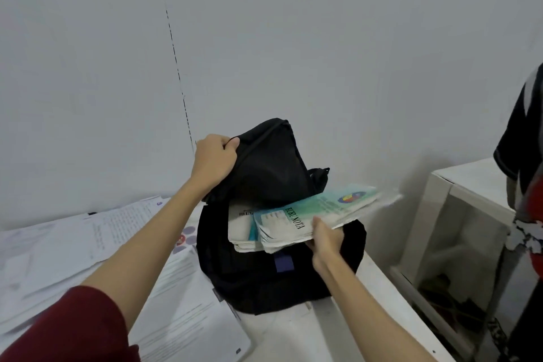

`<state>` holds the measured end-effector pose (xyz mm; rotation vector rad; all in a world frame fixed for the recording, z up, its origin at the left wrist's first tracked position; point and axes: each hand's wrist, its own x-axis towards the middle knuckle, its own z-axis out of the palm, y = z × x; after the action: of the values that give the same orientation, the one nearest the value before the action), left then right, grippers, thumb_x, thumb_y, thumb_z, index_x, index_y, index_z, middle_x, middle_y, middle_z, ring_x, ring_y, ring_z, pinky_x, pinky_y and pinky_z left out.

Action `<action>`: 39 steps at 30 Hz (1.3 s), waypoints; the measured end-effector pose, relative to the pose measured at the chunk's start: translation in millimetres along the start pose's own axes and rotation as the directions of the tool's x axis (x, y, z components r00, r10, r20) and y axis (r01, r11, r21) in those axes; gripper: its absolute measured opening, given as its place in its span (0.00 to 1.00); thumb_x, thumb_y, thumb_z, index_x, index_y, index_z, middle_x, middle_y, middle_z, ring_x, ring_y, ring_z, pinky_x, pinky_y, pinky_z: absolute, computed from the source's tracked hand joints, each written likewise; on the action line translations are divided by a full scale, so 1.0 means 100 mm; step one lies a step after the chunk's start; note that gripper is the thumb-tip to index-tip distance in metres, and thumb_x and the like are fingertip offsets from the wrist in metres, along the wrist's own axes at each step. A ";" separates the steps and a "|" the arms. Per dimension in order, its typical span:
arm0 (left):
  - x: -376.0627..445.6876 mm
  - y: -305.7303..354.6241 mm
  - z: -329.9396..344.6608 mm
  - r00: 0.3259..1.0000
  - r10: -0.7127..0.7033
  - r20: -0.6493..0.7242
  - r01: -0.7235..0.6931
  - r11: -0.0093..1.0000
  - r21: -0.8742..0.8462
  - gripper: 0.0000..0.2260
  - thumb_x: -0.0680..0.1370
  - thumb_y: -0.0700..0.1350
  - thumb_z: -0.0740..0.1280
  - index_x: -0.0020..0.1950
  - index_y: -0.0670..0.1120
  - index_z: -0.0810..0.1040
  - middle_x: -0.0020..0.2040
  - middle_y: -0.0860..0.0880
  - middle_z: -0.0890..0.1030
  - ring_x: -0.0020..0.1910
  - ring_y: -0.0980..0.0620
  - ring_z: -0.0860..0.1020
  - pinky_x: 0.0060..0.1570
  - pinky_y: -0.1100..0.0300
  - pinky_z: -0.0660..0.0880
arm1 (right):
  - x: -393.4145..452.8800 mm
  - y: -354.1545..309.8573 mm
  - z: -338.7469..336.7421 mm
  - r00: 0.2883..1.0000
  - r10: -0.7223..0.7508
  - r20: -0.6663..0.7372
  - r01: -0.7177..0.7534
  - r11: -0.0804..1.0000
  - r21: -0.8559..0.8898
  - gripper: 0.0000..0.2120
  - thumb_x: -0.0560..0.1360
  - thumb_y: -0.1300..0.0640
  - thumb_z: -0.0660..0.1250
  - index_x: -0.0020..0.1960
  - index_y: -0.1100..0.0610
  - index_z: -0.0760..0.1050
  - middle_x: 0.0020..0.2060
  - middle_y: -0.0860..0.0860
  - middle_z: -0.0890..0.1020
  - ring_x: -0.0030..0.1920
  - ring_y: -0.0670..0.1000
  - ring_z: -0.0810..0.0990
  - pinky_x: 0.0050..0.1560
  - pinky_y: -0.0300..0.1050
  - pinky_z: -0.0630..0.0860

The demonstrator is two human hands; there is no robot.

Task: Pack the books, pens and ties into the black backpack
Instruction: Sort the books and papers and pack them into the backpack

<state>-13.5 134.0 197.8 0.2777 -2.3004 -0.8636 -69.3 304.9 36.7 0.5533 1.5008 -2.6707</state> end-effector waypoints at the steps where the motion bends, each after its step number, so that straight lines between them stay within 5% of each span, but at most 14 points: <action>1: 0.00 0.02 0.02 1.000 0.016 0.007 -0.016 1.000 0.000 0.23 0.80 0.43 0.60 0.28 0.45 0.55 0.24 0.48 0.58 0.26 0.50 0.57 0.28 0.59 0.55 | -0.02 0.12 0.08 0.998 0.048 0.046 -0.049 0.998 0.027 0.20 0.76 0.65 0.65 0.67 0.55 0.70 0.60 0.55 0.79 0.56 0.56 0.79 0.50 0.54 0.81; 4: 0.01 0.05 0.04 0.999 0.042 0.015 -0.042 0.999 0.000 0.22 0.80 0.43 0.60 0.28 0.45 0.55 0.25 0.49 0.58 0.26 0.50 0.57 0.28 0.59 0.55 | -0.16 0.31 0.33 0.914 0.310 0.262 -0.318 0.948 -0.012 0.17 0.78 0.57 0.65 0.66 0.57 0.69 0.56 0.56 0.77 0.49 0.55 0.79 0.38 0.45 0.79; 7: 0.04 0.04 0.02 0.999 0.036 0.018 -0.036 0.999 -0.016 0.22 0.80 0.44 0.61 0.28 0.45 0.56 0.25 0.48 0.58 0.26 0.50 0.57 0.29 0.58 0.55 | -0.31 0.39 0.50 0.742 0.544 0.392 -0.529 0.834 -0.156 0.11 0.79 0.59 0.63 0.57 0.64 0.70 0.48 0.64 0.76 0.48 0.60 0.78 0.42 0.48 0.80; 11: 0.06 -0.01 -0.03 1.000 0.013 0.025 -0.012 1.000 -0.027 0.22 0.80 0.44 0.61 0.28 0.45 0.56 0.25 0.49 0.58 0.26 0.50 0.57 0.29 0.58 0.56 | -0.43 0.23 0.59 0.647 0.607 0.462 -0.445 0.792 -0.418 0.11 0.79 0.57 0.61 0.48 0.66 0.73 0.35 0.60 0.82 0.35 0.52 0.78 0.27 0.38 0.75; 14: 0.05 -0.04 -0.04 0.999 0.025 0.029 -0.024 1.000 -0.020 0.22 0.80 0.44 0.61 0.28 0.46 0.56 0.25 0.49 0.58 0.26 0.50 0.57 0.29 0.58 0.55 | -0.39 0.01 0.46 0.807 0.418 0.417 0.001 0.705 -0.709 0.10 0.79 0.57 0.61 0.42 0.60 0.73 0.30 0.54 0.81 0.26 0.47 0.76 0.26 0.36 0.69; 17: 0.02 -0.02 -0.01 0.996 0.077 0.041 -0.077 0.997 0.001 0.22 0.80 0.44 0.61 0.28 0.46 0.55 0.25 0.49 0.58 0.26 0.49 0.57 0.29 0.57 0.55 | -0.10 -0.19 0.09 0.916 -0.092 0.390 0.400 0.209 -0.892 0.07 0.76 0.59 0.61 0.42 0.61 0.72 0.36 0.55 0.78 0.37 0.53 0.79 0.35 0.41 0.71; 19: 0.00 0.01 0.02 0.992 0.118 0.053 -0.120 0.992 0.027 0.22 0.80 0.44 0.60 0.28 0.45 0.56 0.24 0.48 0.58 0.26 0.49 0.58 0.30 0.56 0.55 | 0.06 -0.29 -0.21 0.903 -0.289 0.318 0.328 -0.015 -0.945 0.08 0.76 0.58 0.62 0.52 0.62 0.72 0.50 0.58 0.77 0.52 0.59 0.76 0.45 0.47 0.71; 22: -0.03 0.07 0.09 0.979 0.202 0.031 -0.205 0.974 0.095 0.19 0.80 0.45 0.60 0.30 0.43 0.65 0.26 0.47 0.67 0.30 0.44 0.67 0.32 0.57 0.60 | 0.25 -0.36 -0.51 0.956 -0.280 0.094 0.148 0.181 -0.972 0.23 0.74 0.55 0.68 0.63 0.66 0.67 0.60 0.60 0.72 0.59 0.61 0.74 0.52 0.48 0.72; 24: -0.05 0.10 0.12 0.957 0.289 -0.001 -0.284 0.940 0.190 0.12 0.81 0.47 0.59 0.43 0.42 0.76 0.34 0.46 0.76 0.39 0.43 0.74 0.36 0.56 0.66 | 0.37 -0.34 -0.55 0.977 -0.212 0.021 0.094 0.342 -0.935 0.25 0.73 0.53 0.71 0.62 0.67 0.69 0.58 0.60 0.75 0.56 0.60 0.76 0.50 0.48 0.75; 27: -0.06 0.12 0.11 0.921 0.382 0.070 -0.387 0.883 0.266 0.13 0.80 0.52 0.62 0.58 0.45 0.73 0.35 0.49 0.73 0.42 0.43 0.75 0.37 0.55 0.66 | 0.46 -0.34 -0.54 0.994 -0.104 -0.045 0.023 0.574 -0.819 0.16 0.71 0.57 0.73 0.54 0.64 0.76 0.48 0.58 0.81 0.45 0.57 0.80 0.44 0.49 0.79; 30: -0.02 0.17 0.07 0.865 0.367 0.341 -0.485 0.783 0.388 0.20 0.76 0.57 0.66 0.62 0.46 0.71 0.40 0.47 0.73 0.47 0.43 0.75 0.40 0.56 0.65 | 0.40 -0.44 -0.50 0.996 0.077 -0.044 -0.088 0.795 -0.600 0.06 0.72 0.63 0.69 0.44 0.64 0.73 0.34 0.56 0.77 0.28 0.51 0.72 0.21 0.38 0.70; 33: 0.03 0.24 0.11 0.801 0.444 0.402 -0.598 0.611 0.519 0.11 0.81 0.48 0.59 0.58 0.43 0.72 0.40 0.43 0.75 0.42 0.41 0.76 0.37 0.52 0.69 | 0.28 -0.49 -0.43 0.944 0.310 0.118 -0.236 0.878 -0.416 0.02 0.75 0.65 0.64 0.44 0.64 0.72 0.34 0.58 0.77 0.28 0.54 0.78 0.21 0.38 0.75; 36: 0.13 0.33 0.13 0.816 0.510 0.273 -0.569 0.623 0.537 0.07 0.80 0.40 0.56 0.56 0.40 0.68 0.35 0.44 0.70 0.33 0.42 0.70 0.31 0.52 0.64 | 0.14 -0.42 -0.35 0.884 0.417 0.210 -0.333 0.879 -0.341 0.02 0.75 0.69 0.63 0.48 0.67 0.73 0.31 0.62 0.82 0.26 0.58 0.82 0.22 0.44 0.78; 39: 0.23 0.39 0.08 0.830 0.521 0.201 -0.537 0.644 0.545 0.07 0.79 0.37 0.56 0.56 0.40 0.67 0.31 0.46 0.67 0.30 0.42 0.68 0.28 0.55 0.61 | 0.08 -0.29 -0.30 0.919 0.348 0.184 -0.303 0.924 -0.233 0.07 0.75 0.72 0.61 0.53 0.69 0.71 0.29 0.62 0.82 0.24 0.58 0.81 0.19 0.43 0.76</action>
<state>-35.2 158.7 230.0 -0.1667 -2.4148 0.1627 -73.5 346.8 43.7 0.4309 1.4440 -2.2162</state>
